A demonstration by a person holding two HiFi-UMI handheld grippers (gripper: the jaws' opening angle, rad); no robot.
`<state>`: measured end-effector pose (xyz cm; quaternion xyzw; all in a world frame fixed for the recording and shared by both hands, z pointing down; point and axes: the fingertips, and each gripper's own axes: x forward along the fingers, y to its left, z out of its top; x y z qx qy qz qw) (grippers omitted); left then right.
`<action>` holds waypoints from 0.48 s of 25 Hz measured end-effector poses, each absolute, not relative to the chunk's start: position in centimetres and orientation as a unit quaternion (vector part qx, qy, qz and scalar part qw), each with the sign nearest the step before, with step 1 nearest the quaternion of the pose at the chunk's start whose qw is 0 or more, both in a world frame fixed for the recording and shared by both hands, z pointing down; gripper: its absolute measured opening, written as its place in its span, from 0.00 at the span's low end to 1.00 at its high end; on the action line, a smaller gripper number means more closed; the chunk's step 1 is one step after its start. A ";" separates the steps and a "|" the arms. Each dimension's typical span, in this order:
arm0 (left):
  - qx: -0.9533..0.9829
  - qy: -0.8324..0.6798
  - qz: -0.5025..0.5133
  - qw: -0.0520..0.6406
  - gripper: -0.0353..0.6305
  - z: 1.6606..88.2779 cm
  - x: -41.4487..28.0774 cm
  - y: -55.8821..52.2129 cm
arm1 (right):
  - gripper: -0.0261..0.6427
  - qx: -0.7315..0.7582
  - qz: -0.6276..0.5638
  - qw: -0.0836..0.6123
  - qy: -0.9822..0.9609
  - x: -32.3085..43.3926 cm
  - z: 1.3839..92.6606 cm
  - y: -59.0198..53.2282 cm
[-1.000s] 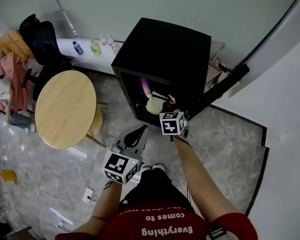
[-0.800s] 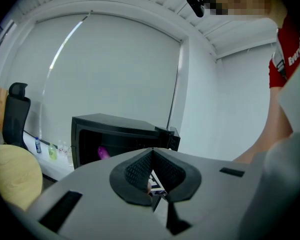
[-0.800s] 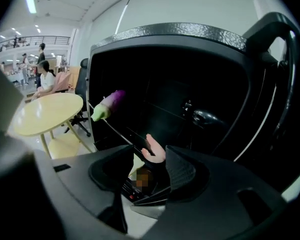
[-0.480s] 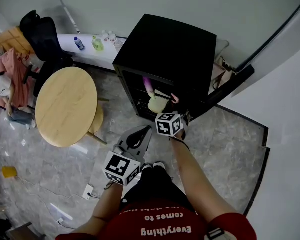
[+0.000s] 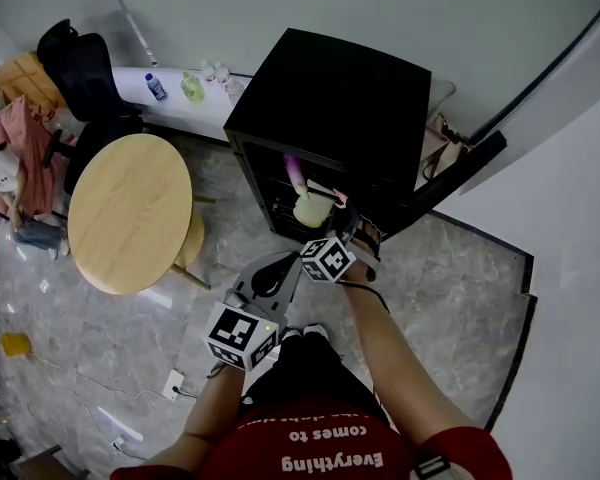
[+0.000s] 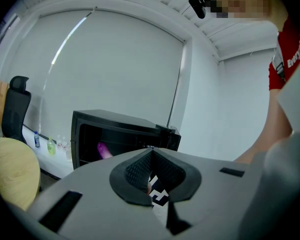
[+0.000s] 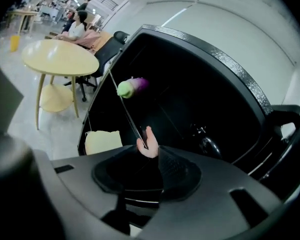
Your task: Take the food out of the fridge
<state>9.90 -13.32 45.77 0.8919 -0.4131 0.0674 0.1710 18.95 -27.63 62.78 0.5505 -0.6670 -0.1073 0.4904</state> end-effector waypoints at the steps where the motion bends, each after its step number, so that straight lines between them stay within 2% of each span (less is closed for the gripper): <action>1: 0.892 -0.415 0.064 0.168 0.06 45.6 9.9 -13.4 | 0.23 0.547 -0.110 0.494 -0.667 18.9 63.0 -27.6; 4: 0.891 -0.419 0.061 0.164 0.06 45.6 9.7 -13.5 | 0.18 0.560 -0.107 0.469 -0.674 19.3 63.1 -28.1; 5: 0.890 -0.419 0.062 0.166 0.06 45.7 9.6 -13.5 | 0.09 0.566 -0.101 0.457 -0.678 19.4 63.0 -28.2; 12: 0.887 -0.422 0.067 0.173 0.06 46.2 9.4 -13.2 | 0.08 0.583 -0.034 0.405 -0.703 19.9 62.2 -28.3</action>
